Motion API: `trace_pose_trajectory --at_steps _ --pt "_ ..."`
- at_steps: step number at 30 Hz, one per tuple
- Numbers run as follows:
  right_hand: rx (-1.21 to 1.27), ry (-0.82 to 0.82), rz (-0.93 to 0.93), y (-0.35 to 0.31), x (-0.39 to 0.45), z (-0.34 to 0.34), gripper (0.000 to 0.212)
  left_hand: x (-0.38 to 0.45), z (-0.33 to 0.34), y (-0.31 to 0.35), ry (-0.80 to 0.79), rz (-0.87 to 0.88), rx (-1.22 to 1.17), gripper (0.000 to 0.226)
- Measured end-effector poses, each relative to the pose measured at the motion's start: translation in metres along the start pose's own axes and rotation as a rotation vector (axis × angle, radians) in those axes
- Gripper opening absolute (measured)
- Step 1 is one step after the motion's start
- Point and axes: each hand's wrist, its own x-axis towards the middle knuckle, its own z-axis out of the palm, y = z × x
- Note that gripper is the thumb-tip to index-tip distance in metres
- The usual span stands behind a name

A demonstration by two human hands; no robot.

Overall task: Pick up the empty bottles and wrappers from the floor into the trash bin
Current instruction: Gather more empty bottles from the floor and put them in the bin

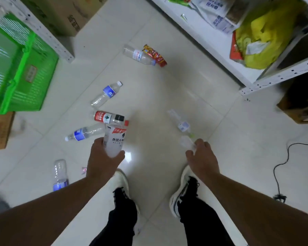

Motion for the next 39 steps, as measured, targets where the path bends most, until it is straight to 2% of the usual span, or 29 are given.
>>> trace_pose_trajectory --at_steps 4,7,11,13,16,19,22,27,30,35,39 --pt "-0.054 -0.036 -0.062 -0.001 0.098 0.030 0.039 0.071 0.049 -0.009 -0.006 0.016 -0.038 0.057" --pt "-0.142 -0.048 -0.119 0.012 0.185 0.068 0.049 0.132 0.111 -0.028 0.017 0.049 -0.017 0.064" --pt "-0.199 -0.085 -0.097 0.034 0.272 0.127 0.079 0.189 0.192 -0.058 0.050 0.074 -0.062 0.065" --pt "-0.250 -0.057 -0.096 0.042 0.285 0.150 0.079 0.200 0.215 -0.069 0.064 0.087 -0.084 0.068" --pt "-0.298 -0.042 -0.139 0.047 0.272 0.156 0.068 0.185 0.220 -0.075 0.074 0.089 -0.103 0.070" --pt "-0.227 -0.049 -0.136 0.030 0.226 0.128 0.062 0.145 0.187 -0.064 0.077 0.015 -0.132 0.074" --pt "-0.232 -0.159 -0.191 -0.005 0.169 0.083 0.065 0.091 0.133 -0.038 0.097 -0.055 -0.155 0.069" --pt "-0.213 -0.344 -0.257 -0.086 0.077 0.003 0.070 -0.001 0.024 -0.012 0.200 -0.152 -0.193 0.060" --pt "-0.262 -0.360 -0.286 -0.124 0.035 -0.035 0.067 -0.053 -0.025 -0.008 0.270 -0.216 -0.196 0.062" --pt "-0.254 -0.394 -0.351 -0.179 -0.028 -0.062 0.072 -0.117 -0.088 -0.009 0.398 -0.296 -0.263 0.064" --pt "-0.274 -0.424 -0.426 -0.211 -0.076 -0.054 0.078 -0.155 -0.118 -0.018 0.498 -0.328 -0.405 0.058"
